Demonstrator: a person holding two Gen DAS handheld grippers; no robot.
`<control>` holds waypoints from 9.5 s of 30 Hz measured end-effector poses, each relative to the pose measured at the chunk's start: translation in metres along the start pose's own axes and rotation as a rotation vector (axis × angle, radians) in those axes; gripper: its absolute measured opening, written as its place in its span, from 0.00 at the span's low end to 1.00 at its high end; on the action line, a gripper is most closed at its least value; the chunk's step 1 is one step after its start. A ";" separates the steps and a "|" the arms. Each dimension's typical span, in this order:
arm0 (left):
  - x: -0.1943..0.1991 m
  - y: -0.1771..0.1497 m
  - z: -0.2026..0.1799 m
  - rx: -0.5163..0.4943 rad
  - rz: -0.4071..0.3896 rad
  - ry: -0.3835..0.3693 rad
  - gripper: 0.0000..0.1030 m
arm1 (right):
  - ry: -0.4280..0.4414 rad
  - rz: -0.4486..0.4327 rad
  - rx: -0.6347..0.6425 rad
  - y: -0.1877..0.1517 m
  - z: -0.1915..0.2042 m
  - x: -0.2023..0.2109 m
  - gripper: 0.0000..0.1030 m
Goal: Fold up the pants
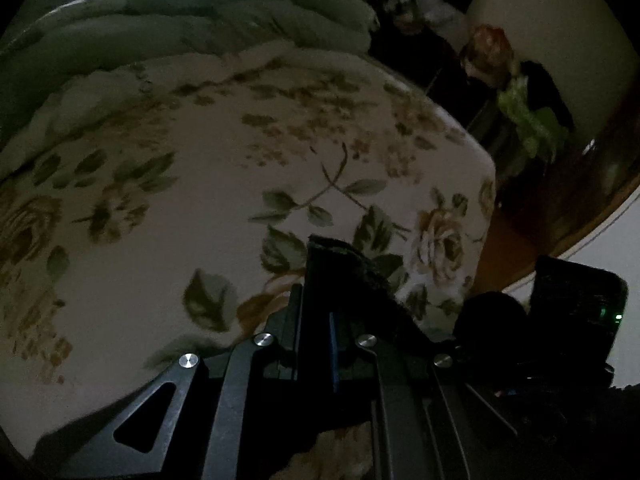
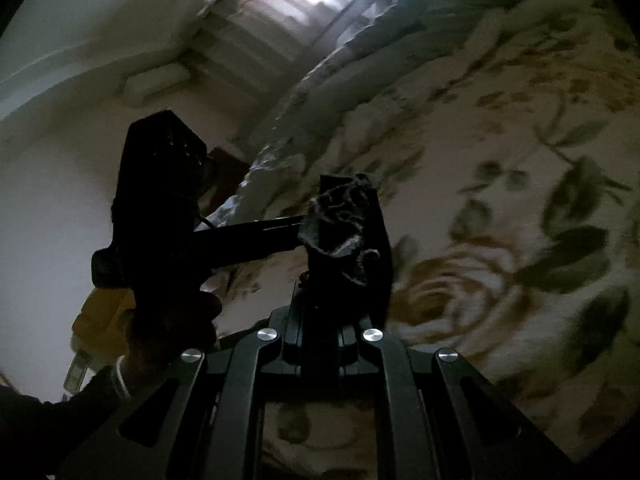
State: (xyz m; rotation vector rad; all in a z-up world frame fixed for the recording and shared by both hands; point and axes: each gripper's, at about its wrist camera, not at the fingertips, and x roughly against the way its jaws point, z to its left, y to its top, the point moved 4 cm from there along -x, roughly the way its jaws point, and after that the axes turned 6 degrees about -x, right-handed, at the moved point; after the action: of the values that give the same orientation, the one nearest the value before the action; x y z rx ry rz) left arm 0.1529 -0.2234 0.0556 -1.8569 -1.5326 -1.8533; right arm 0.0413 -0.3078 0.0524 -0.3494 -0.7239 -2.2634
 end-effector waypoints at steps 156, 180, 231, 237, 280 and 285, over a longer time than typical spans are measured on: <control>0.269 -0.397 0.227 1.280 -0.457 0.579 0.09 | 0.313 0.918 0.700 -0.171 0.260 -0.370 0.19; 0.220 -0.237 0.119 0.884 -0.387 0.431 0.09 | 0.293 0.658 0.481 -0.050 0.182 -0.259 0.19; 0.063 -0.173 0.050 0.571 -0.089 0.253 0.61 | -0.037 0.344 0.031 0.012 -0.019 -0.147 0.76; 0.070 -0.177 0.048 0.583 -0.090 0.203 0.66 | -0.041 0.335 -0.047 0.012 -0.023 -0.132 0.93; 0.146 -0.243 0.156 0.816 -0.173 0.342 0.74 | -0.184 0.410 0.045 -0.044 0.016 -0.144 0.98; 0.136 -0.246 0.172 0.841 -0.155 0.337 0.74 | -0.203 0.416 0.075 -0.048 0.015 -0.148 0.98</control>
State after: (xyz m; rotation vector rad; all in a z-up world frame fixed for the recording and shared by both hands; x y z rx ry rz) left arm 0.0712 0.0871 -0.0152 -1.0175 -1.9245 -1.1626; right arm 0.1116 -0.1881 -0.0201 -0.6379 -0.7568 -1.8212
